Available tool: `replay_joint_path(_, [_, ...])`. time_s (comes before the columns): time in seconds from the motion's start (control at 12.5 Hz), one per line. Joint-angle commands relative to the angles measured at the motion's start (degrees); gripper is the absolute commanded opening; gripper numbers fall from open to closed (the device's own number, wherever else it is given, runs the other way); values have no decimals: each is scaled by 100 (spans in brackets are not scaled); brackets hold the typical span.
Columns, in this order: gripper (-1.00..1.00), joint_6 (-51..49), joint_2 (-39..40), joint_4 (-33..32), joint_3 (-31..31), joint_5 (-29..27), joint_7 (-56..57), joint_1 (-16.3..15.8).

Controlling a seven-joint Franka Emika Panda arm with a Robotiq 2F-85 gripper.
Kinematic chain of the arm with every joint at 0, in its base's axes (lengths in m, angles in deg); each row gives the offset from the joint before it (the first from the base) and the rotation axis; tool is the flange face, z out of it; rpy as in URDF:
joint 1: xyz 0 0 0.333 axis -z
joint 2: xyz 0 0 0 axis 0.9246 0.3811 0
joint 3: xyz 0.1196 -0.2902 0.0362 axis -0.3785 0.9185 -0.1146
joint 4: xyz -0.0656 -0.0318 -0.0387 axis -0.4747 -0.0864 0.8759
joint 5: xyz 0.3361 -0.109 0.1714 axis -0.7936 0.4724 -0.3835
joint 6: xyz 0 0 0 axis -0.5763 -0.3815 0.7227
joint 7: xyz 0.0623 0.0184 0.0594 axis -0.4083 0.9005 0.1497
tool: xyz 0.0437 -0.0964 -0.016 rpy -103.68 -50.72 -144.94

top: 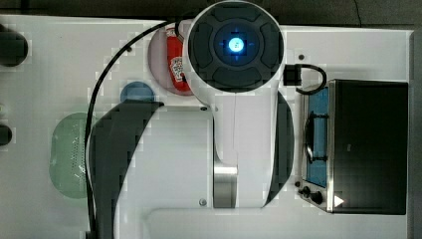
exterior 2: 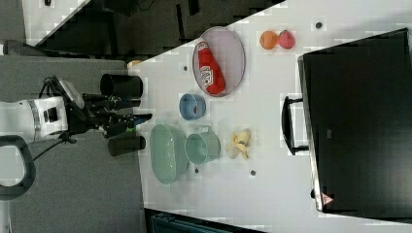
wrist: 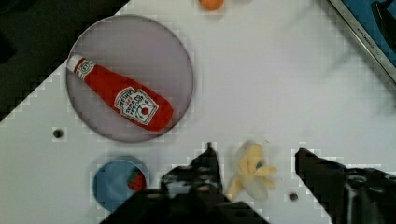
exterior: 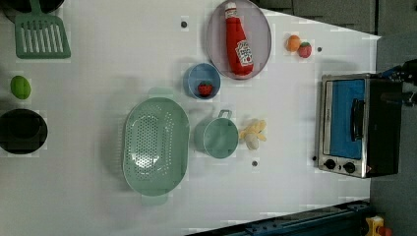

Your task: Pick banana from table and place on oven.

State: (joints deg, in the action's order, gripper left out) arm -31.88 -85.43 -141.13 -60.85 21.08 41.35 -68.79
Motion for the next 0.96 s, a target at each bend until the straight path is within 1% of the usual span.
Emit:
replay_joint_path(0.08, [58,-1086,-2746,-1628,184,43,-818,117])
replay_joint_path(0.24, [99,-1087,-2746,-1629,183,43,-816,117])
replay_joint_path(0.56, [100,-1063,-2660,-1675,171,43,-812,114])
replay_joint_path(0.8, [100,-884,-2295,-1859,166,43,-812,109])
replay_joint_path(0.96, [100,-479,-1959,-2032,150,43,-811,104])
